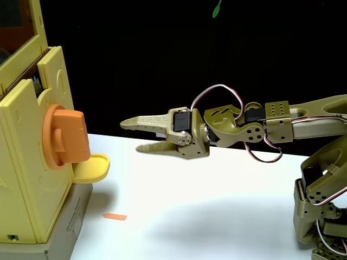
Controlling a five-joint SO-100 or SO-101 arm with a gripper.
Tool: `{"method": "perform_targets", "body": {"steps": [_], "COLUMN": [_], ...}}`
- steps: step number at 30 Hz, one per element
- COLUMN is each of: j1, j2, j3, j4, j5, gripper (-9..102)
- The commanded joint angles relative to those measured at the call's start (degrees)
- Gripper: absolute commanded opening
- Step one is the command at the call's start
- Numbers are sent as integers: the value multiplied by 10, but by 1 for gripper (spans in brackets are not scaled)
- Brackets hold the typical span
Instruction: Turn the button of vending machine.
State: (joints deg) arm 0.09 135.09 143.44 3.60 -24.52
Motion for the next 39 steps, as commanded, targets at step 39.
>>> {"method": "perform_targets", "body": {"steps": [39], "j1": [39], "j2": [-440], "j3": [-230], "j4": [-480], "j5": [-590], "gripper": [37]}}
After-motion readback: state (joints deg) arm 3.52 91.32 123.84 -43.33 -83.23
